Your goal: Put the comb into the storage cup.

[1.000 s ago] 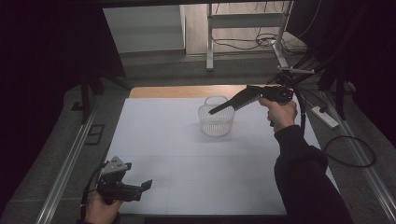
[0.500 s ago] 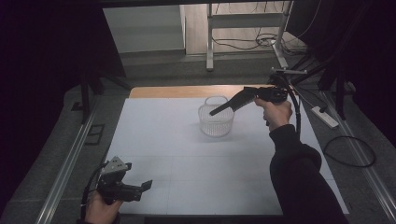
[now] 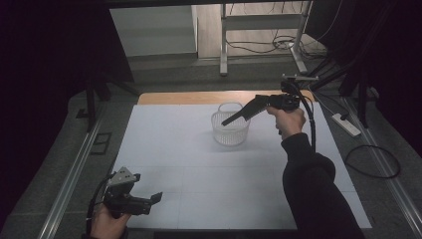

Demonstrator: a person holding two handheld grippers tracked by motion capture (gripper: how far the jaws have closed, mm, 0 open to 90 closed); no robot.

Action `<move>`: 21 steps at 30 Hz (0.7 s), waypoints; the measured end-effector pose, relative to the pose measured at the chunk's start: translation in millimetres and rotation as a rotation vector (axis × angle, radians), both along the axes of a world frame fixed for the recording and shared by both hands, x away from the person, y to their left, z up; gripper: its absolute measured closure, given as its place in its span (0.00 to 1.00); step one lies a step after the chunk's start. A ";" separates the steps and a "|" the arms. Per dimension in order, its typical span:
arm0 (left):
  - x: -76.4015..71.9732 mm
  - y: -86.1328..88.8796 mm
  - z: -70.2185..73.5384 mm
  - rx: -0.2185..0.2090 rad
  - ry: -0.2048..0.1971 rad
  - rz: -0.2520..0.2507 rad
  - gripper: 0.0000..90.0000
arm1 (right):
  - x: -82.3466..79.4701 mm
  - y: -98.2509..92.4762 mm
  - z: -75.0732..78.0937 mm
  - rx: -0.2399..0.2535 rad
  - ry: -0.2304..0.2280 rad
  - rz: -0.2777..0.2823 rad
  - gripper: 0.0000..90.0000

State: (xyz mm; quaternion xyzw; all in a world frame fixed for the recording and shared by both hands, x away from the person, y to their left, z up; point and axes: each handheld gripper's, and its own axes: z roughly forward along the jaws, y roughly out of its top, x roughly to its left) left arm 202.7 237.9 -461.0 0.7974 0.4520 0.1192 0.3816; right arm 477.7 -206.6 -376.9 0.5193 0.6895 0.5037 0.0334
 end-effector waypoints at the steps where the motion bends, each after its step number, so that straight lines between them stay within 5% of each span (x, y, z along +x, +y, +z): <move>1: 0.0 0.1 0.0 0.000 0.000 0.000 0.00 | 0.5 1.0 -0.9 -0.003 0.001 0.001 0.93; 21: -0.2 0.2 -0.1 -0.003 -0.002 -0.002 0.00 | 10.7 13.9 -24.0 0.002 0.049 0.008 0.93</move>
